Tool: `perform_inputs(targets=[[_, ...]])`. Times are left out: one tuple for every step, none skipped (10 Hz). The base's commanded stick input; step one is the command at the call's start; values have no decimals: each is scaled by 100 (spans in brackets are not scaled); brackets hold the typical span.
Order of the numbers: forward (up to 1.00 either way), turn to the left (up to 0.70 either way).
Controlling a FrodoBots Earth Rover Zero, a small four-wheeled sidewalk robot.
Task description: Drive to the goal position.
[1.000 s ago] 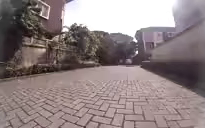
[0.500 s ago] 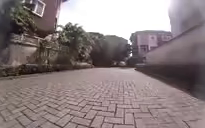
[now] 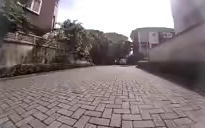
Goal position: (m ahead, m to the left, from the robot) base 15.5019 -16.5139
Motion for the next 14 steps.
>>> perform_inputs(targets=[[69, -11], [69, 0], [69, 3], [69, -35], [69, -35], [69, 3], [69, 3], [69, 3], [69, 3], [69, 3], [69, 3], [69, 3], [69, 3], [69, 3]])
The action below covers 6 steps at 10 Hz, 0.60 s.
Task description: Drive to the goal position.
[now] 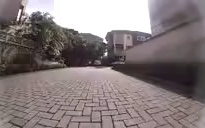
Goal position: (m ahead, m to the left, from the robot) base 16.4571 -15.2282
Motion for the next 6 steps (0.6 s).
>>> perform_inputs(targets=[[69, 3], [69, 3], [69, 3], [69, 3], [69, 3], [69, 3]])
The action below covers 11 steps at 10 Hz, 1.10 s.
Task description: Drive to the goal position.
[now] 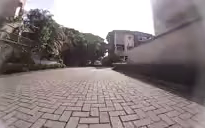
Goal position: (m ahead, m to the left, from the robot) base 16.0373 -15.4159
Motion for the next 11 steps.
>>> perform_inputs(targets=[[69, 3], [69, 3], [69, 3], [69, 3], [69, 3], [69, 3], [69, 3], [69, 3], [69, 3], [69, 3], [69, 3]])
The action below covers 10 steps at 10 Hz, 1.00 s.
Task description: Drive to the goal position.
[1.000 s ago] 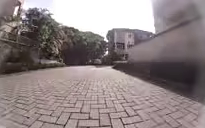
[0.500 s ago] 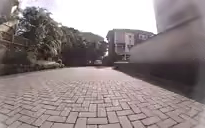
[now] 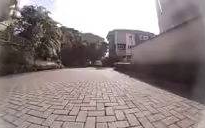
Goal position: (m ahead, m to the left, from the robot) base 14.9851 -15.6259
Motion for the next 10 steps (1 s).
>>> perform_inputs(targets=[[69, 3], [69, 3], [69, 3], [69, 3], [69, 3], [69, 3], [69, 3], [69, 3], [69, 3], [69, 3]])
